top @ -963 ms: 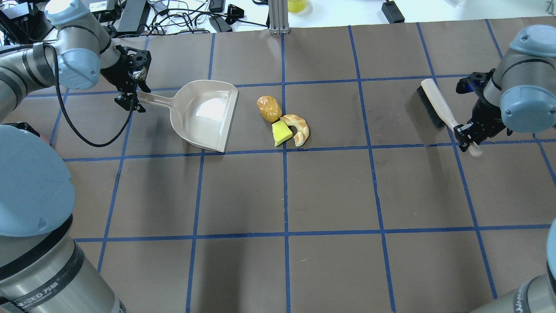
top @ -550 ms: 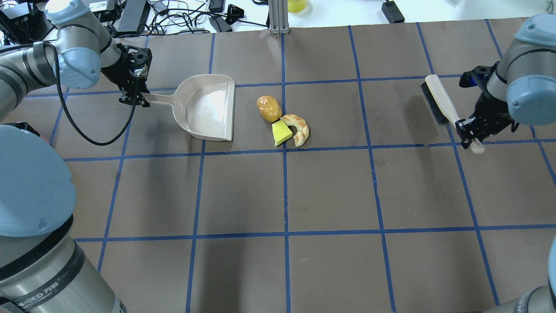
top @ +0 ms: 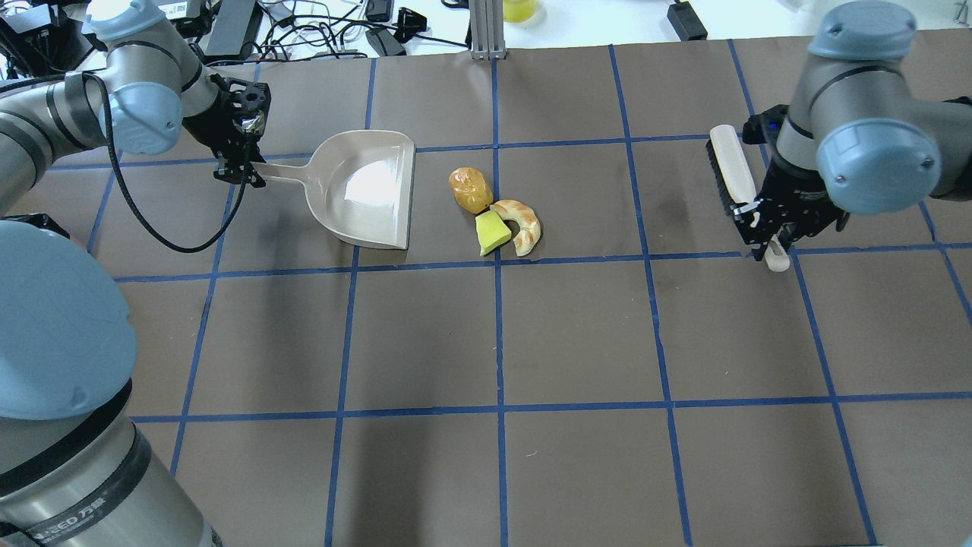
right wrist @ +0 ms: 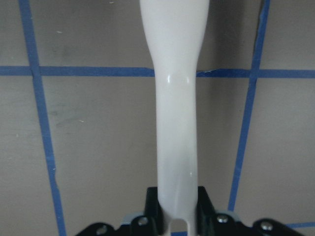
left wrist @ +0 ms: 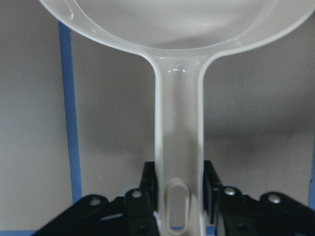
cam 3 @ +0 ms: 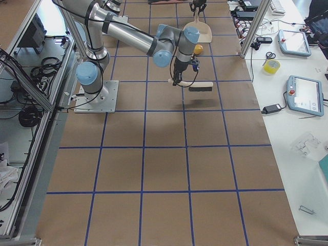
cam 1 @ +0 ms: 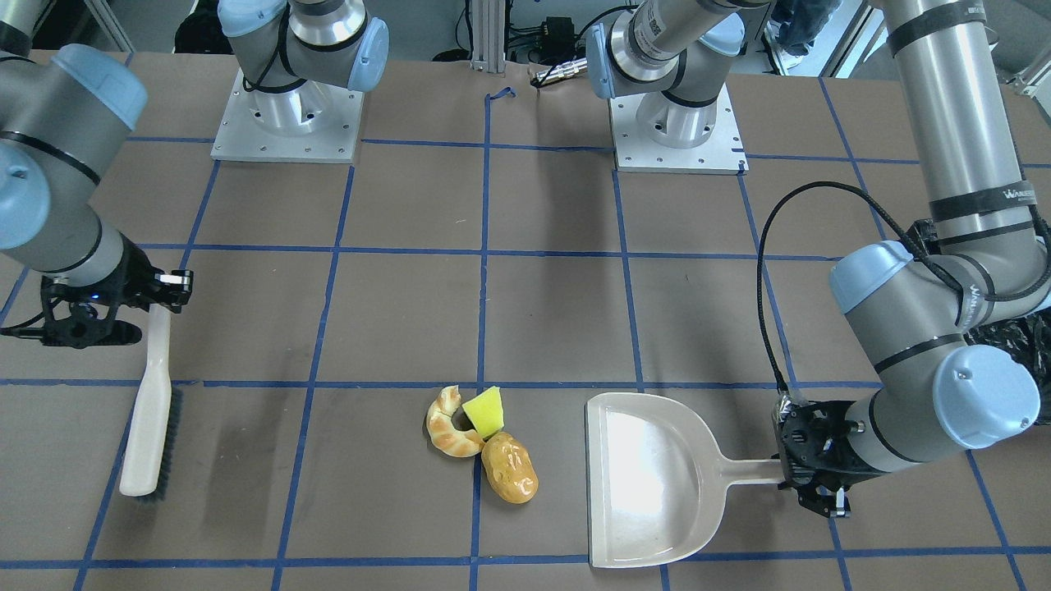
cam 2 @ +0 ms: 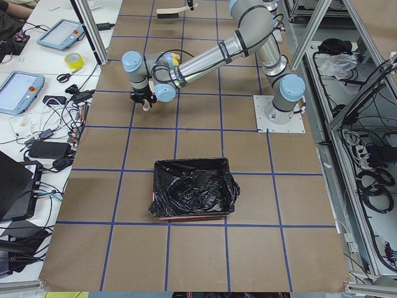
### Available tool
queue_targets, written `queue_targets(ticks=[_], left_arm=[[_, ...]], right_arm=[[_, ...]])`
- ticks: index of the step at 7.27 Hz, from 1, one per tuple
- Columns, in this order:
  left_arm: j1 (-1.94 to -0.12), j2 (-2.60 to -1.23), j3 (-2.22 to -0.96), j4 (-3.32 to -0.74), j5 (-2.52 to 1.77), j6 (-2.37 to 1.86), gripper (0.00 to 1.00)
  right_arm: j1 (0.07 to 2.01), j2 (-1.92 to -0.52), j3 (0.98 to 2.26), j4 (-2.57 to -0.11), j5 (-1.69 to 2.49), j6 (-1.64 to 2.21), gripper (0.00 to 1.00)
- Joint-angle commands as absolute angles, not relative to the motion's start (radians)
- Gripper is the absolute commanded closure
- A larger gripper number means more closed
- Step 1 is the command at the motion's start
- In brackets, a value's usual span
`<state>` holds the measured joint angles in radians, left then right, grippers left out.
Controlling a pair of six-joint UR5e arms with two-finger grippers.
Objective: Sweep and dump trash into bin
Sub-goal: 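Lift the white brush with the right gripper and carry it behind the trash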
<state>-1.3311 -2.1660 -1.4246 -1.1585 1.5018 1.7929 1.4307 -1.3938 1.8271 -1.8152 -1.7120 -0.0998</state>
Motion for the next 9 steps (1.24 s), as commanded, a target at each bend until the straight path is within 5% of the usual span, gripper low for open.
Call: queue_targets(ticks=[1,9], left_arm=[[-1.333,-2.154,-1.430,-1.166,1.502,1.776,0.93],[-1.381,-2.144,-1.436,-1.184,1.572,1.782,0.93]], right_arm=[[1.628,-1.401,1.827,-1.780,-1.704,0.291,1.00],[1.953,-1.324,1.825,-1.859,-1.482,0.831,1.00]])
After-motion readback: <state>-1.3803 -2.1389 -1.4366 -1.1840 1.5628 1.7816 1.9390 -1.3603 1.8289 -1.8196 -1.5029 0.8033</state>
